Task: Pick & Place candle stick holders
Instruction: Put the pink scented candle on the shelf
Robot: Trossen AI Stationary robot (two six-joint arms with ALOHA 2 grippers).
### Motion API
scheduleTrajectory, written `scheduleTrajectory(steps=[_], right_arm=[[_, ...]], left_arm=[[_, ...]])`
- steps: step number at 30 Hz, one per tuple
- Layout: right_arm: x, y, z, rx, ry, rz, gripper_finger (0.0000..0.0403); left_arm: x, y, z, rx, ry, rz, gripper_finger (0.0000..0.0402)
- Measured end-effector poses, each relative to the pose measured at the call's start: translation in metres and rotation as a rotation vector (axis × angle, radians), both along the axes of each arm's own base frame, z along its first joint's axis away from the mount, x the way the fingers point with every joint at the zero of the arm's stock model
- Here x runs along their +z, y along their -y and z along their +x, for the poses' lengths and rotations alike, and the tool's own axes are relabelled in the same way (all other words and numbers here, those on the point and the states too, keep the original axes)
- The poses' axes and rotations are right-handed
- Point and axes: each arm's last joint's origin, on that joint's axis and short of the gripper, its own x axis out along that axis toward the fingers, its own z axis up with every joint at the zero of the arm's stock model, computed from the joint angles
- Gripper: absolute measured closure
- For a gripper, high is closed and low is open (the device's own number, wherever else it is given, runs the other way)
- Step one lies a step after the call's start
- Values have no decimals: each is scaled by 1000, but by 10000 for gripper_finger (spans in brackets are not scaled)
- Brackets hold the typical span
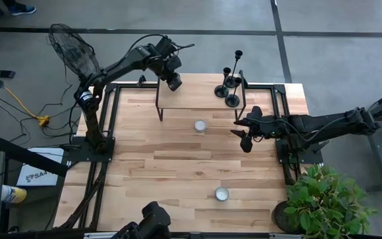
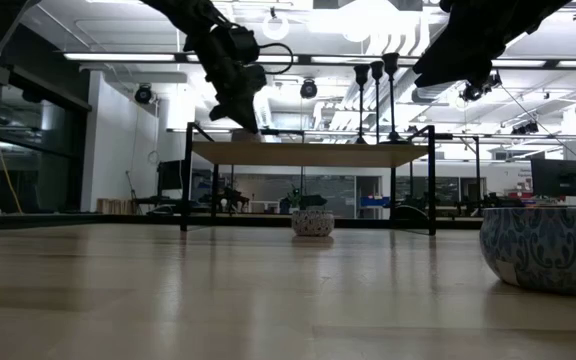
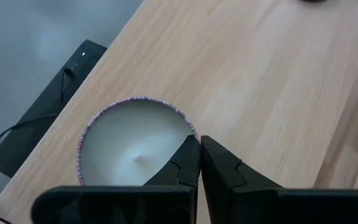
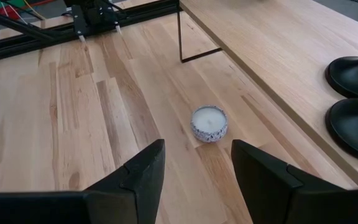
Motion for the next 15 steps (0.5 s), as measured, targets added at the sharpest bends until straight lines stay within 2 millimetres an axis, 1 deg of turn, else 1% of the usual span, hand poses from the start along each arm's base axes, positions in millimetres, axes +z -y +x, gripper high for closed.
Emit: scheduleTrajectory(steps=[6, 8, 15], right_arm=[[0, 0, 0, 3, 0, 2, 222], [0, 0, 0, 6, 0, 4, 222], [0, 0, 0, 10, 0, 9, 222]], left_arm=[[-6, -1, 1, -87, -26, 14, 399], [-11, -2, 3, -98, -40, 13, 399], [-13, -3, 4, -101, -39, 9, 399]])
